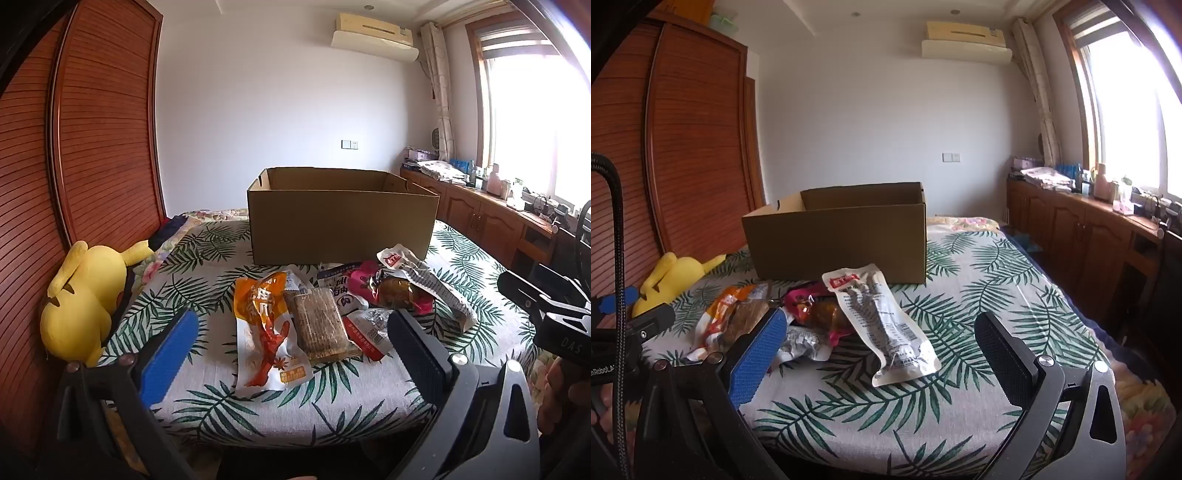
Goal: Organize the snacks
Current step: 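Move the left tool toward the orange packet while the right tool approaches the white packet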
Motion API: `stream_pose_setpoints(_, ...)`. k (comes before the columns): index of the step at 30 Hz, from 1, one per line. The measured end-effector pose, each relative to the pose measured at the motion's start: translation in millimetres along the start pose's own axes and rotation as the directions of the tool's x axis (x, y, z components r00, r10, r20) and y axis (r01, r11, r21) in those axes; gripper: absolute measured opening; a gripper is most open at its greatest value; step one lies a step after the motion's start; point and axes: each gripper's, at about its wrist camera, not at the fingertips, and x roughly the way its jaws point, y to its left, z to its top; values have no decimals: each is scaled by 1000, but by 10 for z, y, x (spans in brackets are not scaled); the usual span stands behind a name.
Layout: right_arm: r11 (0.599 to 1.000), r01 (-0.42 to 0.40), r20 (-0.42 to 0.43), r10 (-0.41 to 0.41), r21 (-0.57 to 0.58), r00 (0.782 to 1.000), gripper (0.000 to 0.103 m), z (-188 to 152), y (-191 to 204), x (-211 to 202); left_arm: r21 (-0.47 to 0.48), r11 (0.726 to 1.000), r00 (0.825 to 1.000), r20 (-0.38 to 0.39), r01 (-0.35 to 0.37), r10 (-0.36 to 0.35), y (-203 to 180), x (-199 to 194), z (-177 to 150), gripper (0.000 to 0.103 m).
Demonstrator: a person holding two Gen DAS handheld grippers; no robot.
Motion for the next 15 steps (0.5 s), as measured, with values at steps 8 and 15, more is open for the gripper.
stream_pose_setpoints(8, 1000, -1, 1, 1, -1, 1000, 103, -2, 3, 1, 3, 1000, 1000, 0, 0, 0, 0, 17, 5, 103)
stream_pose_setpoints(15, 1000, -1, 0, 1, 0, 1000, 103, -6, 1, 0, -1, 1000, 1000, 1, 0, 0, 5, 8, -1, 103)
